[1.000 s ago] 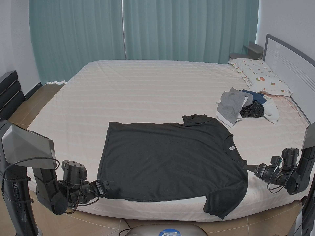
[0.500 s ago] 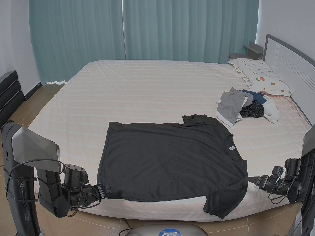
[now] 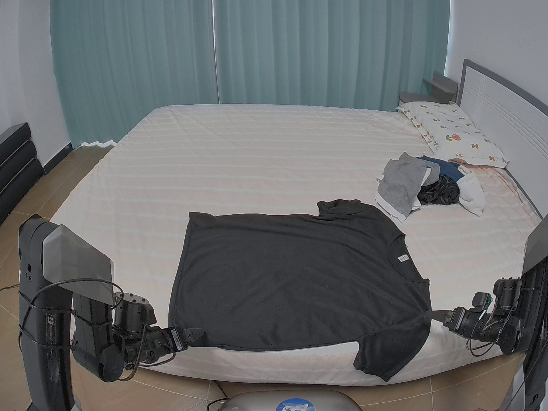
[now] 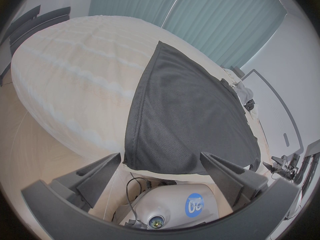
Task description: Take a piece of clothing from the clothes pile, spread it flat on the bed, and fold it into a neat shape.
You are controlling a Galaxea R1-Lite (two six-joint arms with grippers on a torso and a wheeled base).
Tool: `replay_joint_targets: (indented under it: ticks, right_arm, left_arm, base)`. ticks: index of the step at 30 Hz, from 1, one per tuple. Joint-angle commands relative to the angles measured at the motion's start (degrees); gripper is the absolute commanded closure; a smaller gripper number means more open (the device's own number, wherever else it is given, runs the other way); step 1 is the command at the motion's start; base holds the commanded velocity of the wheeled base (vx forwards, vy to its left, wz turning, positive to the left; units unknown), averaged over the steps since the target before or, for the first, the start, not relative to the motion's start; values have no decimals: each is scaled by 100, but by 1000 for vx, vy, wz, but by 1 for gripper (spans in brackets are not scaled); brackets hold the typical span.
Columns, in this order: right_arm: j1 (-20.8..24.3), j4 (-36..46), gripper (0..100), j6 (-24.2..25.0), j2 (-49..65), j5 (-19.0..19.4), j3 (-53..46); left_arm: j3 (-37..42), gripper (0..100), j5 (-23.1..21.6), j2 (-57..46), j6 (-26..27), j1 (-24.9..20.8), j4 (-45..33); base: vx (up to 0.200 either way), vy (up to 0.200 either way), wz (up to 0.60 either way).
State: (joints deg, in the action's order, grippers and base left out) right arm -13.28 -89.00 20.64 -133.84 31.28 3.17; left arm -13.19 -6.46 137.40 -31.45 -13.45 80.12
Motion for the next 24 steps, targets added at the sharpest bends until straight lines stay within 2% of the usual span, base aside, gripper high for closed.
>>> replay_joint_targets:
  ticks: [1,8,14,20,24]
  right_arm:
    - [0,-56,0,2,-28,1,-1]
    - [18,-56,0,10,-28,1,8]
    - [36,-56,0,10,-37,1,17]
    - [53,-56,0,-7,-72,1,17]
    - [53,-56,0,-7,-63,1,17]
  left_arm:
    - [-34,0,-4,15,-10,44,13]
    - [-254,0,-39,85,7,53,48]
    - [-184,0,-382,147,166,44,224]
    - [-193,0,-382,270,183,61,347]
    - [-184,0,-391,349,412,255,461]
  base:
    - [0,0,0]
    - [0,0,0]
    - [0,0,0]
    - [0,0,0]
    - [0,0,0]
